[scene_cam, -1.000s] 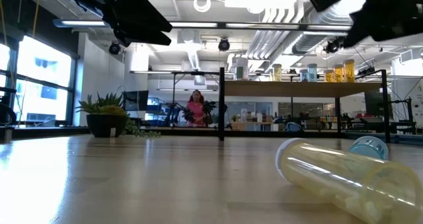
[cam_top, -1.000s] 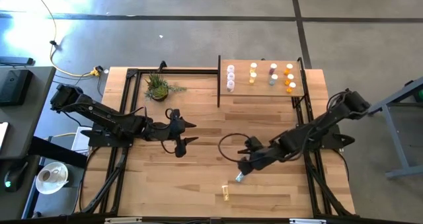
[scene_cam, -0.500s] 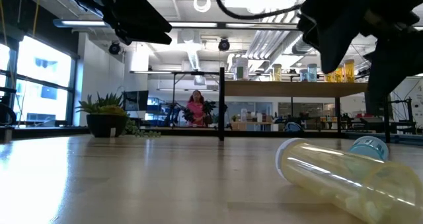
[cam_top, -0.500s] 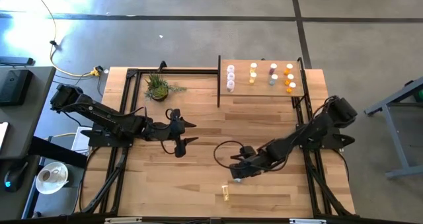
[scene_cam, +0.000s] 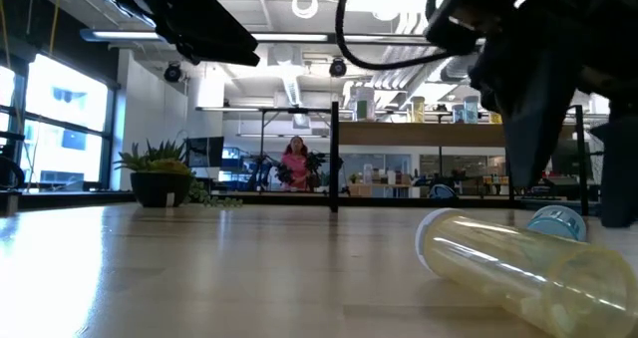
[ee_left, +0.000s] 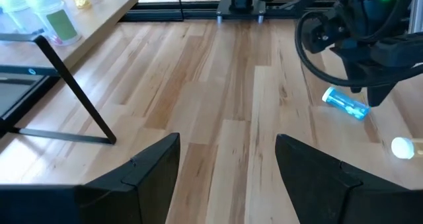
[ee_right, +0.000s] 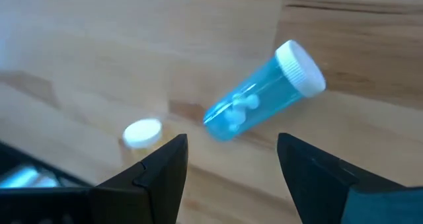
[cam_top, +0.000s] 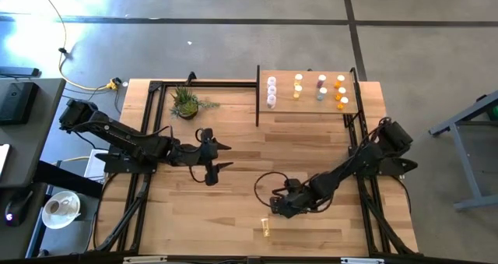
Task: Pick and place medicine bottles onto shelf by color
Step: Put the blue pill bottle aligned with the other blue pill bottles on the shelf
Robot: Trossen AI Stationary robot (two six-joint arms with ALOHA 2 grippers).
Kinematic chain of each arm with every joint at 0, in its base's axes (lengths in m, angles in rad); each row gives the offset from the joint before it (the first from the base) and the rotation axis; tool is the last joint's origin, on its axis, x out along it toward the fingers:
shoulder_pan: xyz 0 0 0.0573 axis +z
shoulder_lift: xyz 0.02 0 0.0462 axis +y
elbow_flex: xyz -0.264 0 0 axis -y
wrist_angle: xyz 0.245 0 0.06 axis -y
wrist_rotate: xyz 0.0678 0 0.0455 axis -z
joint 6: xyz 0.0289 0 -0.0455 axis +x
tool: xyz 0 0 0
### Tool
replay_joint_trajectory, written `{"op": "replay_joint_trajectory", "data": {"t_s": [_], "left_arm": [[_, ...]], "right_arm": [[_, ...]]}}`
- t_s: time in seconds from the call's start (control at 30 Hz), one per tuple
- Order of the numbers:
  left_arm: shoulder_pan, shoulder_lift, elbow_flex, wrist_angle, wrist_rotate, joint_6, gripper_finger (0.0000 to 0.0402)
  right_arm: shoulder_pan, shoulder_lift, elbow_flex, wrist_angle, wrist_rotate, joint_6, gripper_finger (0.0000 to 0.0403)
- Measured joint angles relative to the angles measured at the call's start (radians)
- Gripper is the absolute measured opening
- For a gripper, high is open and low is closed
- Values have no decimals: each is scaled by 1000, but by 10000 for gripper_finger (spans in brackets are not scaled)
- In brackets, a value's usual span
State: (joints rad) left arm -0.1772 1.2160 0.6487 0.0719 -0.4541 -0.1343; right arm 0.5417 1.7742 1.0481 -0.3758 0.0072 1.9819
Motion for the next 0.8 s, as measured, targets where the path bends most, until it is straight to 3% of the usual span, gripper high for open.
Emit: {"op": "replay_joint_trajectory", "data": {"t_s": [0.23, 0.8], "left_arm": [[0, 0, 0, 0, 0, 15, 239], [0, 0, 0, -1, -2, 82, 239]], "right_arm": [[1, 56, 0, 2, 7, 61, 224], [0, 58, 3, -50, -29, 87, 224]]}}
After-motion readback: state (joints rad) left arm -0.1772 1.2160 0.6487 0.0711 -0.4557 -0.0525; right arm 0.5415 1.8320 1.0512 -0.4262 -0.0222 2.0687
